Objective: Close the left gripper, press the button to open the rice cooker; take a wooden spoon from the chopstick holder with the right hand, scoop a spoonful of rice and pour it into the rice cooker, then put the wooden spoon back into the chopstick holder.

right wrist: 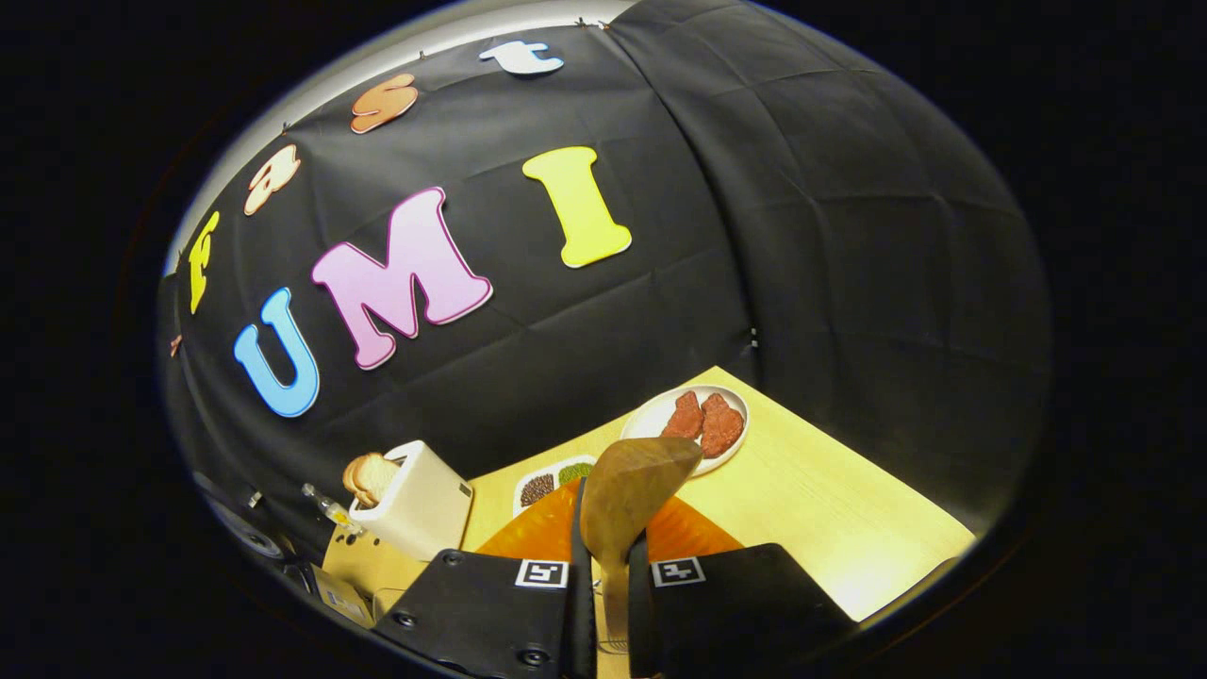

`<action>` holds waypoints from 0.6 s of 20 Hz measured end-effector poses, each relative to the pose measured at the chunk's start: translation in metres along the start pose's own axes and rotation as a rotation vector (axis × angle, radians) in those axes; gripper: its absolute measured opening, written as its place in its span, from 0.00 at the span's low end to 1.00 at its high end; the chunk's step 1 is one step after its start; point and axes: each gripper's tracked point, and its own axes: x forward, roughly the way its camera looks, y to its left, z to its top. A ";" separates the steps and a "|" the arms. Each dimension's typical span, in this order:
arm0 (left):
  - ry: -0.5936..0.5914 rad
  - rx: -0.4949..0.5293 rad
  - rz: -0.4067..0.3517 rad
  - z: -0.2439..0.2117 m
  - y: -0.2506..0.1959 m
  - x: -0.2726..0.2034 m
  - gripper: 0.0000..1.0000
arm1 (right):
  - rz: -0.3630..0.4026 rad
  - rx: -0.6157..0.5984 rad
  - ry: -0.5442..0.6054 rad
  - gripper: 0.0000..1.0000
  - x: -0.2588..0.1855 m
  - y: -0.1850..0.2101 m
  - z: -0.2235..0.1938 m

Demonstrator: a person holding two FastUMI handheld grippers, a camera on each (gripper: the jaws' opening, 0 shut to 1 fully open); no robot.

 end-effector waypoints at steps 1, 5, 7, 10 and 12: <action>-0.026 -0.001 0.012 0.009 0.002 0.001 0.95 | -0.001 -0.012 0.028 0.17 0.002 0.000 -0.008; -0.133 0.001 0.066 0.050 0.019 0.011 0.95 | -0.007 -0.043 0.091 0.18 0.018 -0.002 -0.041; -0.190 0.024 0.102 0.073 0.032 0.017 0.95 | -0.008 -0.036 0.110 0.18 0.025 0.001 -0.052; -0.251 0.072 0.139 0.102 0.048 0.030 0.95 | -0.001 -0.055 0.121 0.20 0.027 0.009 -0.057; -0.301 0.099 0.137 0.124 0.050 0.039 0.95 | 0.004 -0.086 0.108 0.23 0.021 0.011 -0.055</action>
